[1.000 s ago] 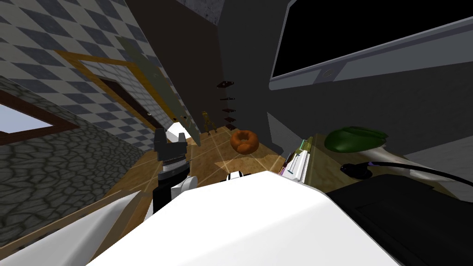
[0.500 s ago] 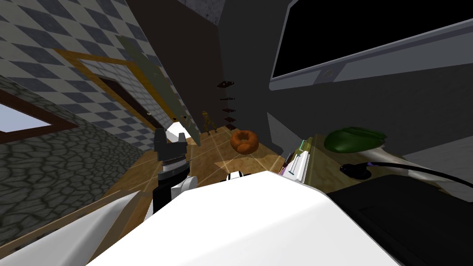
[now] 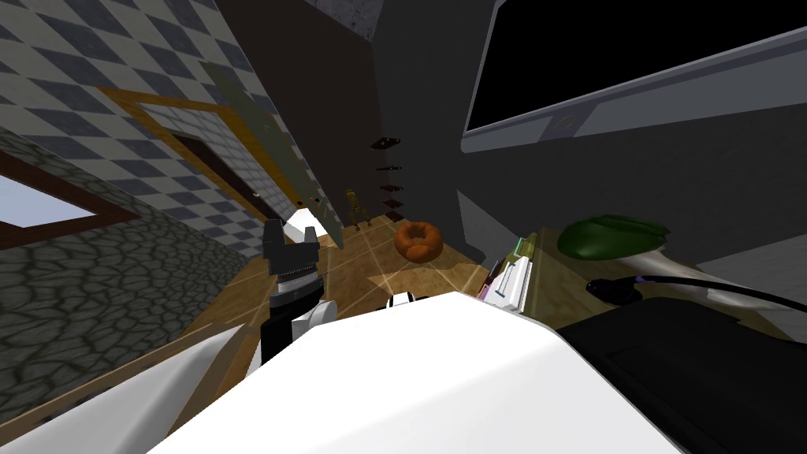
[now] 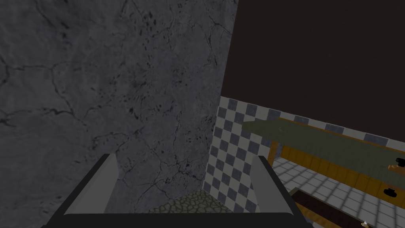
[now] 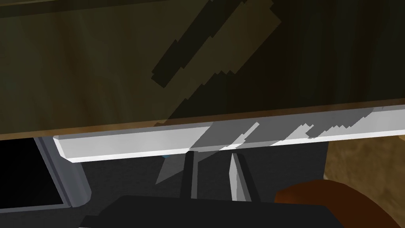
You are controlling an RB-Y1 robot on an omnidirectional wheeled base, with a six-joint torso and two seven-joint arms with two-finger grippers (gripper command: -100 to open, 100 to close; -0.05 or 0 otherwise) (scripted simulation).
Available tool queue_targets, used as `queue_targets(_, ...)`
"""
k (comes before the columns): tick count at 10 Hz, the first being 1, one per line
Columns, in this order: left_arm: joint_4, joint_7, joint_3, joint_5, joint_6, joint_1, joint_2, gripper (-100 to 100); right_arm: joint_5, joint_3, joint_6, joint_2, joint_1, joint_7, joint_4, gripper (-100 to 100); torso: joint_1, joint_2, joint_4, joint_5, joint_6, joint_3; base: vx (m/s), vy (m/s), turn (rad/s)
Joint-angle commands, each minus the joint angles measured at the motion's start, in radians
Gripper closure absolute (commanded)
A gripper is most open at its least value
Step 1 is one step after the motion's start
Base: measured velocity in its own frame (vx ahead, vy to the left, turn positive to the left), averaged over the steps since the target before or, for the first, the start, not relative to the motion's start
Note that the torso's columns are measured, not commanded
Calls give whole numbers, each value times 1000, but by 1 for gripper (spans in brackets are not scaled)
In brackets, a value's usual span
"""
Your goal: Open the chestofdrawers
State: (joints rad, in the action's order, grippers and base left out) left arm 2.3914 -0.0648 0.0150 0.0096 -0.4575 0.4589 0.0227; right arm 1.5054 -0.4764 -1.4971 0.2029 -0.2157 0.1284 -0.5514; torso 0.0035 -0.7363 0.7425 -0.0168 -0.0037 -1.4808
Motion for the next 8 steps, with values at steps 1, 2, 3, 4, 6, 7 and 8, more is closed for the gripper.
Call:
queue_targets(1, 0, 0, 0, 0, 0, 0, 0, 0, 7, 8, -10, 40, 11, -5, 7, -100, -2, 1, 0, -1, 0, 0, 0, 29, -1)
queue_targets(2, 0, 0, 0, 0, 0, 0, 0, 0, 7, 8, -10, 44, 10, -4, 5, -100, -2, 1, 0, -2, -1, -1, -1, 21, 2)
queue_targets(3, 0, 0, 0, 0, 0, 0, 0, 0, 7, 8, -10, 44, 10, -4, 5, -100, -2, 2, 0, -1, -1, -1, 6, 8, 11)
queue_targets(4, 0, 0, 0, 0, 0, 0, 0, 0, 7, 9, -9, 48, 10, -3, 3, -100, -2, 1, 0, -2, 0, -1, 6, 6, -6)
queue_targets(6, 0, 0, 0, 0, 0, 0, 0, 0, 8, 9, -7, 56, 9, 0, -1, -100, 0, 1, 1, -4, -2, -1, 0, 10, 1)
queue_targets(7, 0, 0, 0, 0, 0, 0, 0, 0, 8, 9, -7, 56, 9, 0, -1, -100, 0, 1, 1, -5, -1, -1, -4, 5, 6)
queue_targets(8, 0, 0, 0, 0, 0, 0, 0, 0, 8, 9, -7, 56, 8, 0, -34, -100, 0, 1, 1, -5, -1, -1, -10, -6, -14)
